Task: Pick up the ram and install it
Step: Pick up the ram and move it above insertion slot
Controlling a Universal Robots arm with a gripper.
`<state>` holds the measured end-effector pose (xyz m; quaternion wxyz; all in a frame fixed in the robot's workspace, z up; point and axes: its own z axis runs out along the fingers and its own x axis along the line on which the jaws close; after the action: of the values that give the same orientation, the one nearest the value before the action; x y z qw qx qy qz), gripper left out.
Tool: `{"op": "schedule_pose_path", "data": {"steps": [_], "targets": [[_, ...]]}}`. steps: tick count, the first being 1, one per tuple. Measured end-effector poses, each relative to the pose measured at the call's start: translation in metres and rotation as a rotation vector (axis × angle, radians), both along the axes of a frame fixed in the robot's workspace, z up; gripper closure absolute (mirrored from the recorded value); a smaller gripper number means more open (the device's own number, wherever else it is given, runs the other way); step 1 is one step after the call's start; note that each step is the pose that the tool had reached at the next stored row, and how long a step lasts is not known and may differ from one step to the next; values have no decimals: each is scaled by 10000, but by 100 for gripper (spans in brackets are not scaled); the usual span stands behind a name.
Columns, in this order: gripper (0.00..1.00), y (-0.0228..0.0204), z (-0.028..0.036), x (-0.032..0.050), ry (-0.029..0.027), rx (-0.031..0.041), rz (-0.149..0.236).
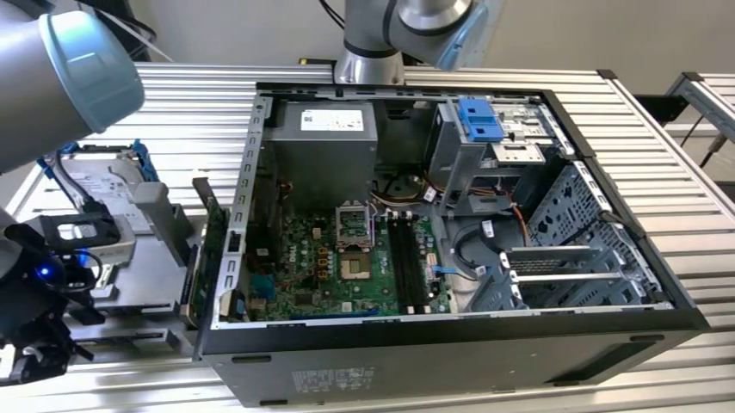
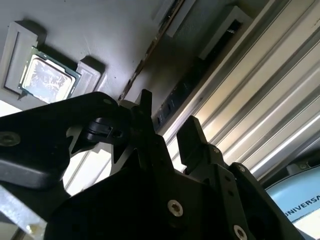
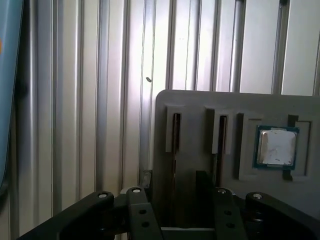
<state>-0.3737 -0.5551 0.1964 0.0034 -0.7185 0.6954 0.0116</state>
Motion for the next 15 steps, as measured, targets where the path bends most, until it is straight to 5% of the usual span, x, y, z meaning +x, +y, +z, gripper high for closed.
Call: {"op": "schedule_pose_path", "data": {"steps": [9, 10, 15], "targets": [[0, 0, -35, -7, 2, -10, -3], [100, 0, -35, -7, 2, -11, -4], [100, 0, -36, -7, 1, -10, -4]]}}
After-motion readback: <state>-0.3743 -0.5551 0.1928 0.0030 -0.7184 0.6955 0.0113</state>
